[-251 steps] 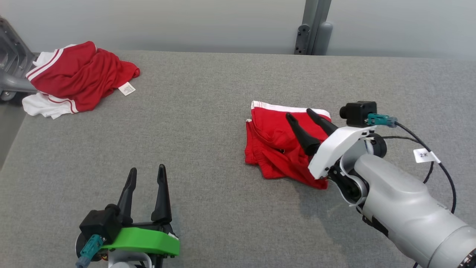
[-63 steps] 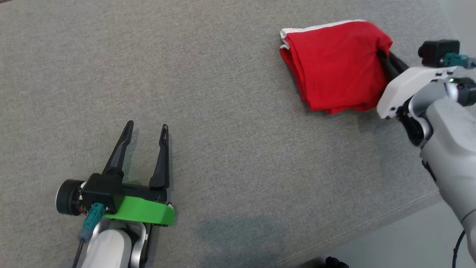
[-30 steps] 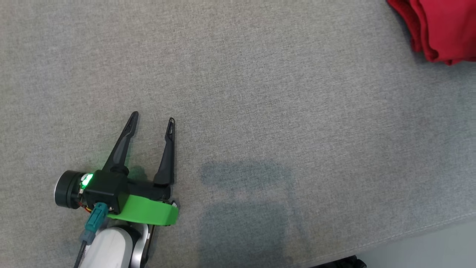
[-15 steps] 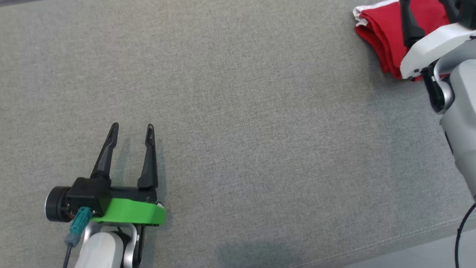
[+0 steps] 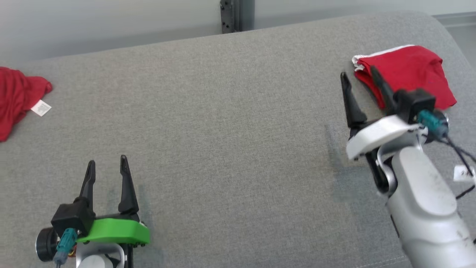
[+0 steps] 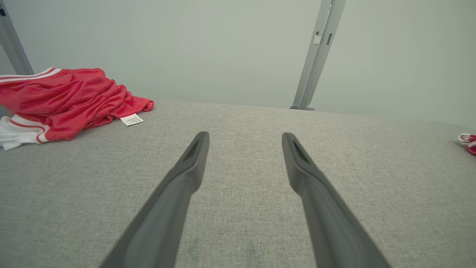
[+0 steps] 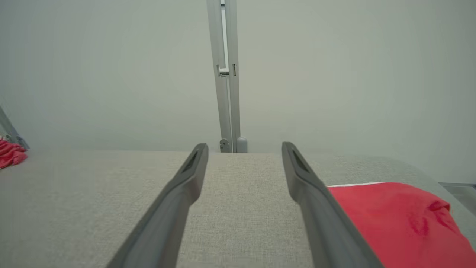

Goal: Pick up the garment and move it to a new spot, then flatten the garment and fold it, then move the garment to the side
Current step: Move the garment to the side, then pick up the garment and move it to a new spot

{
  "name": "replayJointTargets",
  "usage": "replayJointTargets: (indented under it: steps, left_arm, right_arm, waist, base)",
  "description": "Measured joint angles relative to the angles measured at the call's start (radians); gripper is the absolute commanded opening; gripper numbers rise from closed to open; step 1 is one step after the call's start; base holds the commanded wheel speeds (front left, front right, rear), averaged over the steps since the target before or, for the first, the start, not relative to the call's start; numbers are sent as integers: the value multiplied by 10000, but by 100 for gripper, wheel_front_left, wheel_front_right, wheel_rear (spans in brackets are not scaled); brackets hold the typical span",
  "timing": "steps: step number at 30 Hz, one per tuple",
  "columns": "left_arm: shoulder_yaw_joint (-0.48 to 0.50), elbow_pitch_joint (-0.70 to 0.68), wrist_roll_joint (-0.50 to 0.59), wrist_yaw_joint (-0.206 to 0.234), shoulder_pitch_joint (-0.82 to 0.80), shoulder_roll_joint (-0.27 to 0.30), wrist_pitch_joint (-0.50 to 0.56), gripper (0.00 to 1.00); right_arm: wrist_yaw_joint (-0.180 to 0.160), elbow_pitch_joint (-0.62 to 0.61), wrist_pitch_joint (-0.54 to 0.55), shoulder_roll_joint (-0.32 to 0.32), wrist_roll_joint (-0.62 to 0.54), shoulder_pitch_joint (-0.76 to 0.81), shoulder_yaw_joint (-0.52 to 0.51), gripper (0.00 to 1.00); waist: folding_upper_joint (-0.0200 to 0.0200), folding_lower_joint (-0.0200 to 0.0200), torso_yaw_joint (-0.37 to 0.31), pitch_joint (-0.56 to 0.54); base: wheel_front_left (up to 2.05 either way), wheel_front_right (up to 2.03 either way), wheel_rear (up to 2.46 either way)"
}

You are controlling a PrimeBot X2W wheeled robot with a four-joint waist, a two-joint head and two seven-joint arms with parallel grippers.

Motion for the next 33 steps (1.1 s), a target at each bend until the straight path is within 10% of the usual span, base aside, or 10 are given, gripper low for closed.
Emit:
replayJointTargets:
  steps: [12,33]
  left_arm:
    - [184,4,115,-190,1264,-341,-8,100]
    - [196,25,276,-430,1384,-533,-8,100]
  right_arm:
    - [-2,-2226,0,1118,-757,3584,-842,100]
    - [-2,-2713,0,1129,-360,4322,-612,100]
  waist:
    - [0,0,905,-1172]
    - [0,0,1114,-1431]
  base:
    - [0,0,0]
    - [0,0,0]
